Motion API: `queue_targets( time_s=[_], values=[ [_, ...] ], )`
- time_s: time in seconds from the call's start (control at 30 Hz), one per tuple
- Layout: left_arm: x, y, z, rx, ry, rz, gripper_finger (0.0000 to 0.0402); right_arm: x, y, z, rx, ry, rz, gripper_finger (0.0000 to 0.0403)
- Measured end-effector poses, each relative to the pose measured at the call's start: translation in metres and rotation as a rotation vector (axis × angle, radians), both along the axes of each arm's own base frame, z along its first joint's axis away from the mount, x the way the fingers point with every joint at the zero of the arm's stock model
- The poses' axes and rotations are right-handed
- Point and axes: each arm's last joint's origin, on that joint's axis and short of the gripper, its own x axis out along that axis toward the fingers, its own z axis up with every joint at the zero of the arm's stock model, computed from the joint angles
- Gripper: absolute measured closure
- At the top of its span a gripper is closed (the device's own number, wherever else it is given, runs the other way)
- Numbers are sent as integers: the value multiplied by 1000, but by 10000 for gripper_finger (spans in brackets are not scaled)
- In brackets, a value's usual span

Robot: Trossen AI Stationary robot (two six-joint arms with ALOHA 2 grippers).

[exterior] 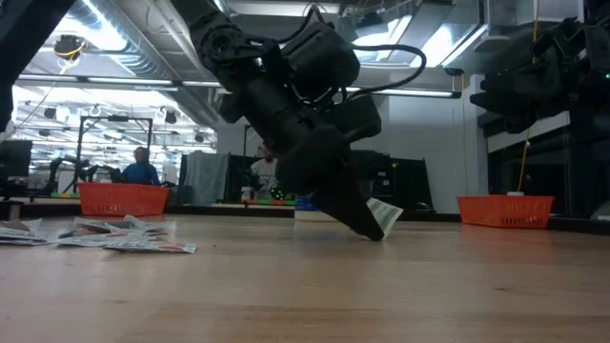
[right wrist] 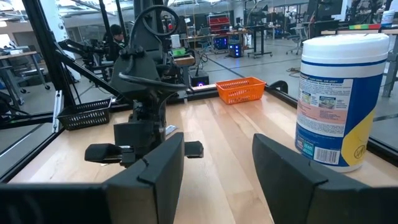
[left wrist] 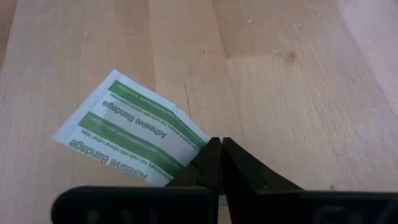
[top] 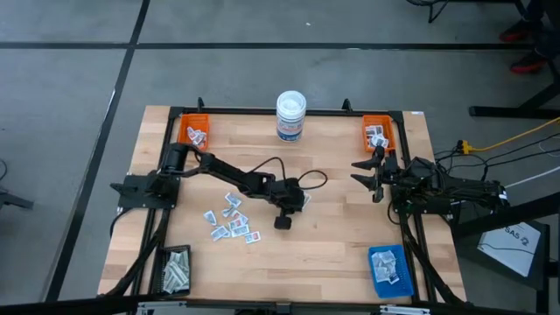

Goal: Pick & Place First Aid Supplies
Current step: Put the green bandage pack into the black bin

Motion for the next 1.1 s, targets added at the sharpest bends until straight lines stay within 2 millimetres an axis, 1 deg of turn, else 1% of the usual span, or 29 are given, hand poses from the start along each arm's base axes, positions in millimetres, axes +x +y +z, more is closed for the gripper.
queue_targets(
  time_s=[0.13, 0.2, 0.37, 0.47, 0.53, 0.6, 0.7, 0.83, 0.9, 1.0, 1.1],
  values=[
    [-4, -5, 8, 26, 11, 4, 399, 0, 0, 0, 0, 0, 0, 212],
    [-7, -8, 18, 46, 8, 10, 399, 0, 0, 0, 0, 1, 0, 212],
    [-23, -18, 42, 74, 66, -6, 400, 0, 0, 0, 0, 0, 0, 212],
    [-30, -30, 64, 85, 55, -9, 400, 0, 0, 0, 0, 0, 0, 212],
    [-37, -39, 72, 104, 73, 4, 400, 0, 0, 0, -1, 0, 0, 212],
    [-46, -48, 82, 116, 89, 15, 400, 0, 0, 0, 0, 0, 0, 212],
    [-60, -66, 103, 103, 81, 20, 400, 0, 0, 0, -2, 1, 0, 212],
    [-89, -94, 125, 63, 127, 3, 400, 0, 0, 0, 0, 1, 0, 212],
    [-108, -108, 138, 33, 155, 1, 400, 0, 0, 0, 0, -1, 0, 212],
    [-135, -130, 154, -38, 195, -4, 400, 0, 0, 0, 0, 0, 0, 212],
    [-163, -150, 172, -169, 227, 5, 400, 0, 0, 0, 0, 1, 0, 212]
  ],
)
